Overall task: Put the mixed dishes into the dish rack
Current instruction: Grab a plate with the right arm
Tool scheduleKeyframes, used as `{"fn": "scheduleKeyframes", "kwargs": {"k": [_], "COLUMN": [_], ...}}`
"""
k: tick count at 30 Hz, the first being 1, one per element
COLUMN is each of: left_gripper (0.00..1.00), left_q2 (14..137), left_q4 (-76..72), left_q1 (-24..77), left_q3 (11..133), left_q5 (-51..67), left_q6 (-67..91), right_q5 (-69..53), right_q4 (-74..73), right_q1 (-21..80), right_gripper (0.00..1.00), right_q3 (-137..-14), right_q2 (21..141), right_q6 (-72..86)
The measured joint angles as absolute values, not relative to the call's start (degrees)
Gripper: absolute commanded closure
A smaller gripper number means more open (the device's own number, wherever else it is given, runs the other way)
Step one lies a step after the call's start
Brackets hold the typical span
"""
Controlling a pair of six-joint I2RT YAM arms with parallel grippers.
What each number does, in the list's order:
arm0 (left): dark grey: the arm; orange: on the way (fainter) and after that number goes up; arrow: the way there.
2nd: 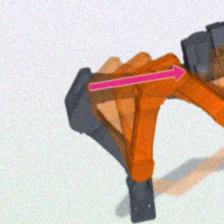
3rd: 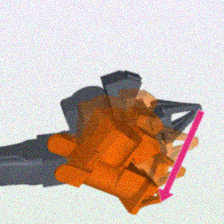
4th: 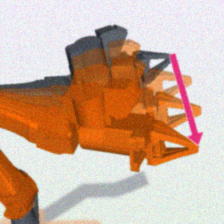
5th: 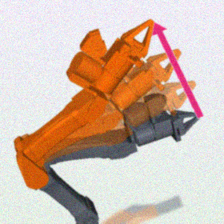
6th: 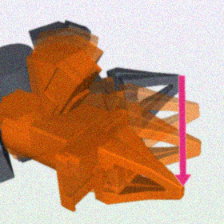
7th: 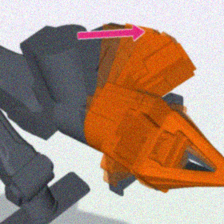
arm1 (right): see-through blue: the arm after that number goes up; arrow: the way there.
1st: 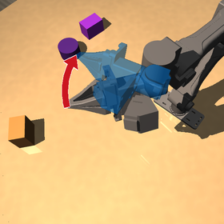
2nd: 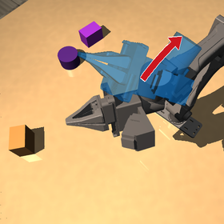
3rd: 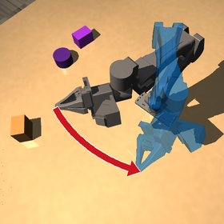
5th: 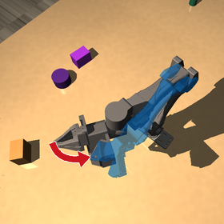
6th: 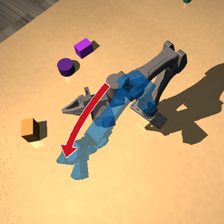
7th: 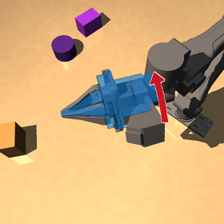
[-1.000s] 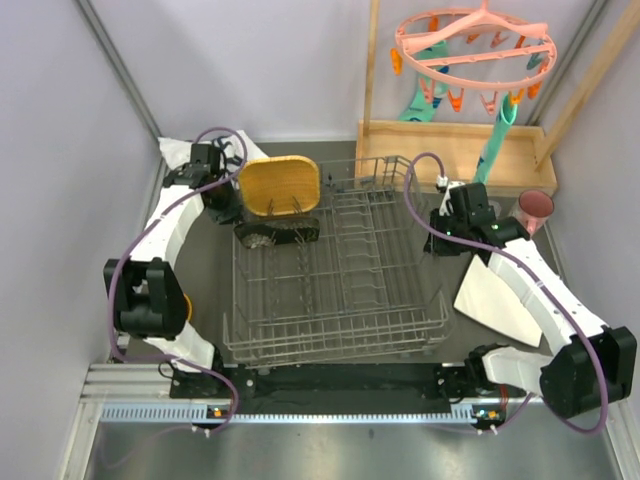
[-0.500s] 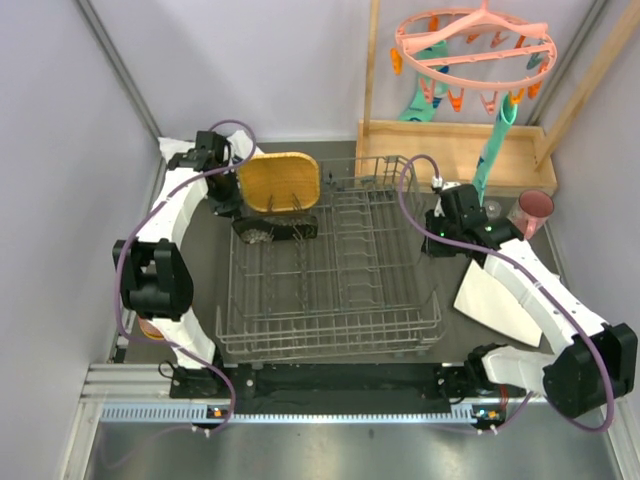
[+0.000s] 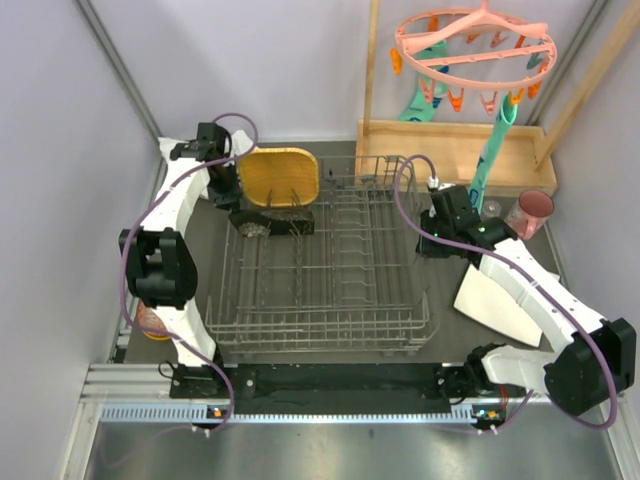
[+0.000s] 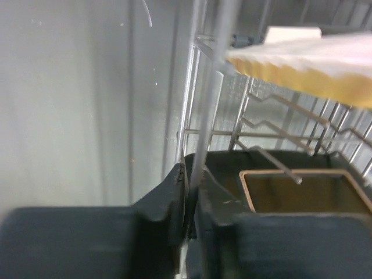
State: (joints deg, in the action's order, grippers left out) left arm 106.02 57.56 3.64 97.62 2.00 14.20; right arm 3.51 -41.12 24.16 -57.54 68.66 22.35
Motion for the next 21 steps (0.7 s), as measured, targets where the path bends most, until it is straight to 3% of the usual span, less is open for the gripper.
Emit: {"fn": "scheduleKeyframes", "kwargs": {"k": [1, 2, 9, 13, 21], "left_gripper": [0.71, 0.56, 0.22, 0.14, 0.09], "left_q2": [106.0, 106.1, 106.2, 104.2, 92.5], "left_q4": [57.5, 57.4, 53.6, 53.6, 53.6], "left_q1": [3.6, 3.6, 3.5, 3.2, 2.3], "left_q3": [97.6, 97.6, 97.6, 96.8, 95.2], "left_q5": [1.7, 1.4, -0.8, -1.5, -5.0], "left_q6": [14.5, 15.9, 21.0, 22.2, 23.9], "right_q5": [3.6, 3.7, 2.5, 0.5, -0.4], "right_q4": [-41.1, -41.1, -41.5, -40.6, -39.1], "right_q1": [24.2, 24.2, 24.1, 24.1, 24.2], "right_gripper": [0.95, 0.92, 0.56, 0.37, 0.25], "right_q3": [-57.5, -57.6, -57.9, -58.3, -61.6], "right_q2": [68.7, 68.7, 68.8, 68.8, 68.4], "right_q6": [22.4, 22.4, 24.3, 26.5, 27.6]}}
